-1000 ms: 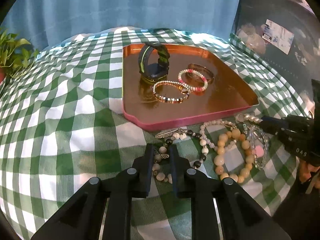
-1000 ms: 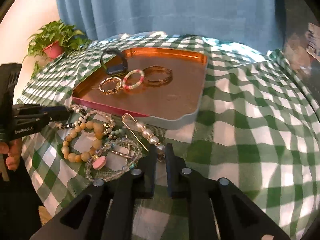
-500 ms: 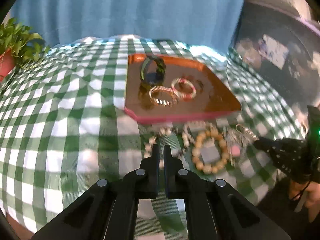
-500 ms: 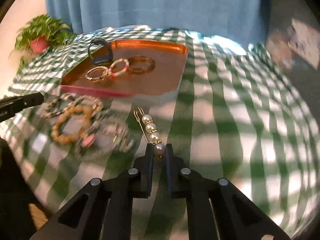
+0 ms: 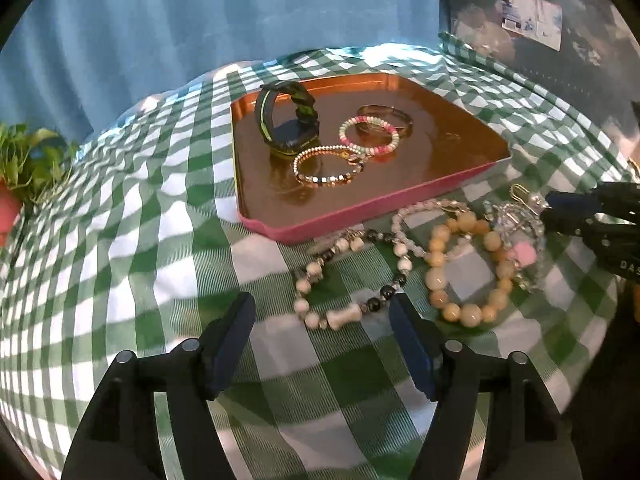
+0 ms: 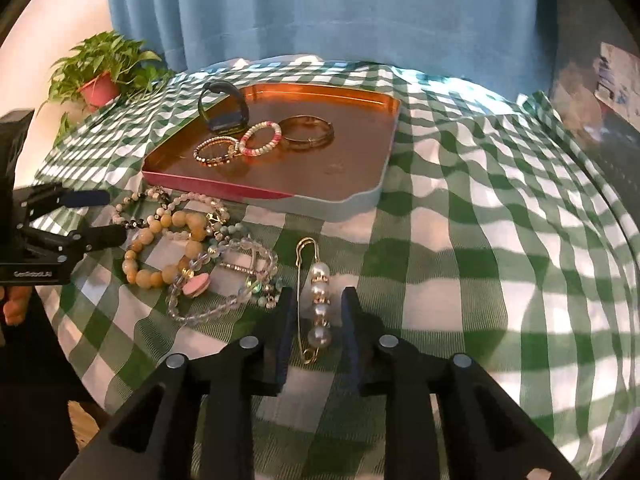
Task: Organize jewelry
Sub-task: 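Grasp the black-and-white bead bracelet with the left tool while the right grasps the pearl pin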
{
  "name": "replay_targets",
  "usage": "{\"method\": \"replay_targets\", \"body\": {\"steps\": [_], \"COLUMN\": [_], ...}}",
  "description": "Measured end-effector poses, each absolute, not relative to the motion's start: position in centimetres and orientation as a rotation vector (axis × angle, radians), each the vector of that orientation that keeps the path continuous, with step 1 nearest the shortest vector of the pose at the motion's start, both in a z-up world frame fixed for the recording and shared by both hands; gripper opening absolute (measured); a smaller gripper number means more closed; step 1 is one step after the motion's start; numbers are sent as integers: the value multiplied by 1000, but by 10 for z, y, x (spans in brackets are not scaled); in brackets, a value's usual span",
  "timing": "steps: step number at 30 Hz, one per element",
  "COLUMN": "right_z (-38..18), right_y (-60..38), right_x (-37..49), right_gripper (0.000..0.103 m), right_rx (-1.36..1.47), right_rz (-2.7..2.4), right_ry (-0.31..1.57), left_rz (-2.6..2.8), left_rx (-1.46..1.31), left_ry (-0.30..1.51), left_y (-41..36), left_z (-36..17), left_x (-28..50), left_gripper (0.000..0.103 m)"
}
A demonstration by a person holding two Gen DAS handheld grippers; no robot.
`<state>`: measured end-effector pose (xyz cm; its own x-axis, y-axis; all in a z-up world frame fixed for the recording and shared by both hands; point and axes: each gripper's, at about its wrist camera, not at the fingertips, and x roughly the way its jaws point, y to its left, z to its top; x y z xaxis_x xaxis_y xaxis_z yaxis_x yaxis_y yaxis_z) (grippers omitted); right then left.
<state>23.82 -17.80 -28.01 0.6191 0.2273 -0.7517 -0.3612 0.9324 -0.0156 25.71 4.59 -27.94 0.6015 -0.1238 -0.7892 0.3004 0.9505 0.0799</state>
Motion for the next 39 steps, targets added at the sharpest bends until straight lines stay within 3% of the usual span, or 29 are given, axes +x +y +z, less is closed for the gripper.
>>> {"method": "replay_targets", "body": {"steps": [5,6,7,8,9,12,19,23,24,26,28,29,31,39], "right_z": [-281,-282,-282,-282,-282,-281,-281,-280,-281,-282,-282,-282,-281,-279], "right_y": [-176,-176,-175,-175,-175,-178,-188,-189,-188,-183,-179,-179,-182,-185], "right_x": [239,239,239,239,239,241,229,233,233,233,234,235,239,240], "right_gripper": [24,25,25,25,25,10,10,17,21,26,26,26,10,10], "right_rx": [-192,-196,-201,-201,-197,-193,-162,-142,-139,-157,-180,-173,-168,-119], "right_rz": [353,352,352,352,354,344,320,326,329,329,320,322,300,280], "right_ry": [820,817,814,813,817,823,835,829,828,820,813,815,816,827], "left_rz": [-261,-270,-297,-290,-272,-295,-248,-274,-272,-258,-247,-253,-255,-231], "left_rx": [163,147,109,95,82,-61,-79,-73,-54,12,68,41,-1,-93], "left_ry": [884,887,907,910,922,971,961,944,932,917,904,912,929,932], "left_y": [52,53,55,57,60,73,73,66,62,54,48,50,55,58], "left_z": [-283,-283,-283,-280,-279,-276,-276,-277,-278,-279,-279,-279,-278,-250], "left_x": [268,270,273,274,275,270,251,261,264,267,269,270,270,250], "left_gripper": [71,65,57,26,15,15,19,48,49,43,13,11,8,8]}}
